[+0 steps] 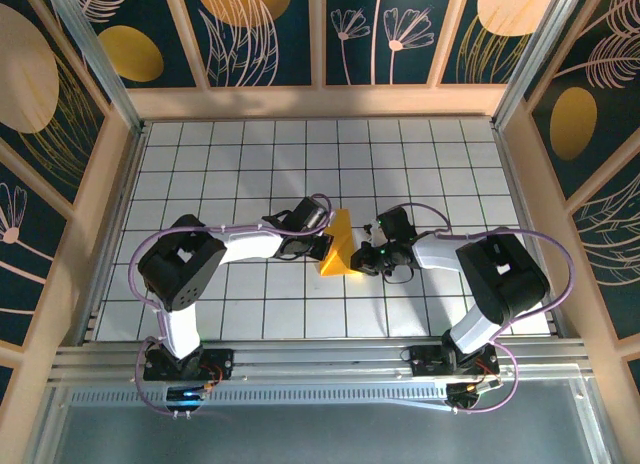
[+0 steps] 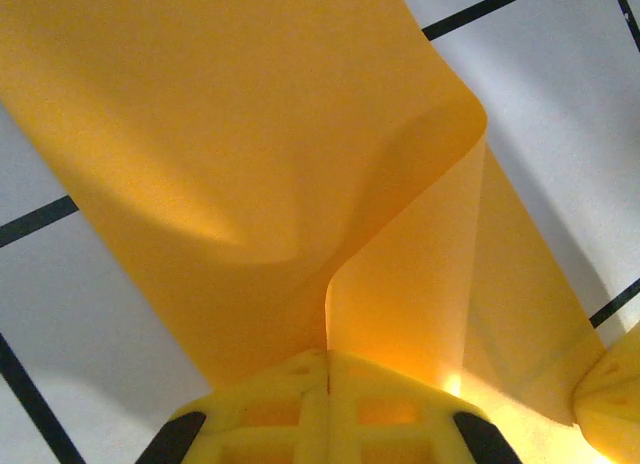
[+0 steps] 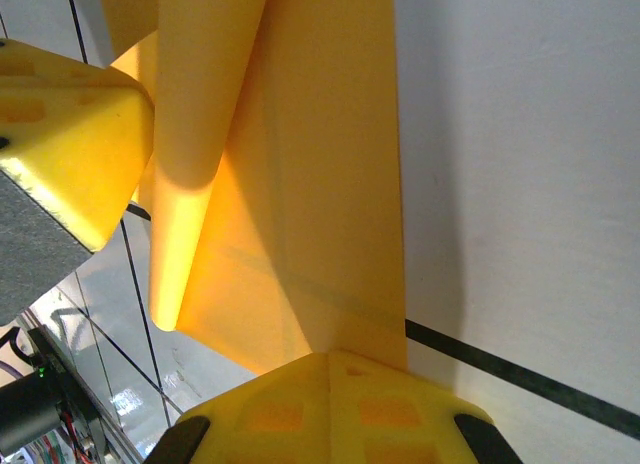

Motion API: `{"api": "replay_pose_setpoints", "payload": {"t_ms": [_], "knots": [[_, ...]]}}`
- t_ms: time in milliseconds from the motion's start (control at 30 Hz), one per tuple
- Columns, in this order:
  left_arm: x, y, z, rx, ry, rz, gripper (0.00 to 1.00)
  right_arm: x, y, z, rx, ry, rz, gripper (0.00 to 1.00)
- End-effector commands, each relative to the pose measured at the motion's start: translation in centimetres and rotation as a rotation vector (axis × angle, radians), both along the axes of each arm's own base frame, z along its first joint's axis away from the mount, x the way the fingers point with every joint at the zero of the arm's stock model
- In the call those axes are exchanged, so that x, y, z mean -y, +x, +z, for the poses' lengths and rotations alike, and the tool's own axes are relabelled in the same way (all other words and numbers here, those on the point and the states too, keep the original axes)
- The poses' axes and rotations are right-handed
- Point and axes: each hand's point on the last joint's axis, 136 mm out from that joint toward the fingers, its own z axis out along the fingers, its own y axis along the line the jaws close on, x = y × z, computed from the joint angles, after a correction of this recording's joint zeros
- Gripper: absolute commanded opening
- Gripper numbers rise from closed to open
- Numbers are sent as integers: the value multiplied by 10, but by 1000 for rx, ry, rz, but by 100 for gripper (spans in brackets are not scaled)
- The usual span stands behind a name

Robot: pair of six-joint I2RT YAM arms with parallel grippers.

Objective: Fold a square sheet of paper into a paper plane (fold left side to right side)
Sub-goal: Fold the triangle a second time at the center of the table.

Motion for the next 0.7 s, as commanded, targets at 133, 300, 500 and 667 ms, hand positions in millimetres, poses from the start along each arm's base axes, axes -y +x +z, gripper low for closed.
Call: {"api": "replay_pose_setpoints", "payload": {"t_ms": [133, 300, 500, 667], "knots": [[1, 5, -3, 2, 11, -7, 0, 21, -15, -29, -79, -136, -19, 0], [5, 6, 1, 5, -14, -15, 0, 21, -15, -30, -81, -137, -19, 0], [8, 6, 2, 7, -25, -19, 0, 22, -16, -31, -84, -140, -18, 0], [5, 6, -3, 5, -4, -14, 0, 22, -16, -31, -85, -144, -18, 0]]}}
